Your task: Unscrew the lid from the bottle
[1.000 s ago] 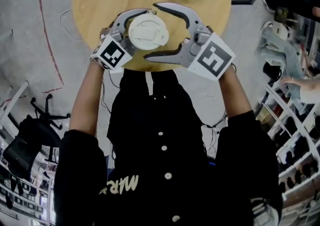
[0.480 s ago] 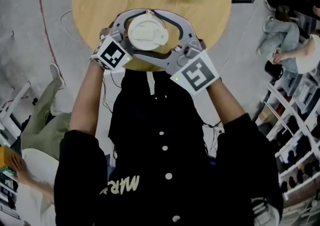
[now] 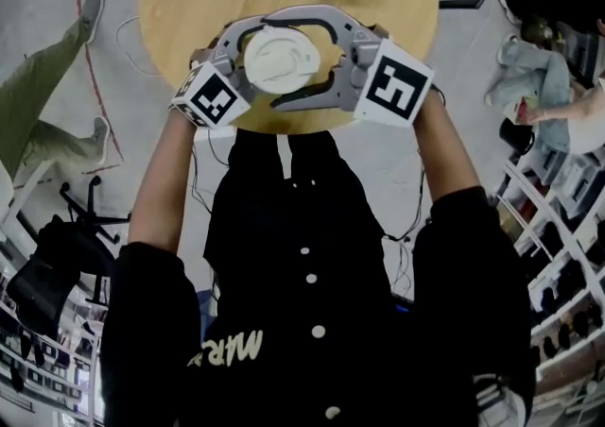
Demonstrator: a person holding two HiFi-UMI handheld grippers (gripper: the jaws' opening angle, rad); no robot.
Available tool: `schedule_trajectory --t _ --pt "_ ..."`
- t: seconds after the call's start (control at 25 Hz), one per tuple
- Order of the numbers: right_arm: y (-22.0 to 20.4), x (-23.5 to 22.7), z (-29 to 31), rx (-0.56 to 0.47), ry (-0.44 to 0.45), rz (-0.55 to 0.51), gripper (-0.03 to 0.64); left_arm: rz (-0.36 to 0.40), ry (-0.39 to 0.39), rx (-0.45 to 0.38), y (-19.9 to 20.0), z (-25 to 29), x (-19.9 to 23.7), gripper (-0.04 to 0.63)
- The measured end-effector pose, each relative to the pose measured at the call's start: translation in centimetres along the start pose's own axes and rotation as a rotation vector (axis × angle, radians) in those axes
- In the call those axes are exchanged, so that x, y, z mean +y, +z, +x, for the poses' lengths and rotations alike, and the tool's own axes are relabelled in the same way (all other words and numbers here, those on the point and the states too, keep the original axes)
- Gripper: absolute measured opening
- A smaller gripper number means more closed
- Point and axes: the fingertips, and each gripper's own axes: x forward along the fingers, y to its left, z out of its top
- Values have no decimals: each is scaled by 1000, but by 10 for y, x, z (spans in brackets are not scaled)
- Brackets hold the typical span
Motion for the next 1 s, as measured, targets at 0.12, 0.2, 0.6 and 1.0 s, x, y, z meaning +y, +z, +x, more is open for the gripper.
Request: schedule_trajectory --t 0.12,0.2,0.6,1.0 --pt "0 -5 -6 24 -111 34 485 -4 1 -5 0 -1 0 374" --pt "4 -7 -11 19 -212 72 489 -5 3 -6 0 -1 -1 374" --pt "-3 -13 -8 -23 -555 59 454 -9 15 -8 0 0 0 374" --pt "1 2 3 -11 25 -83 464 -5 7 -9 0 -1 1 374"
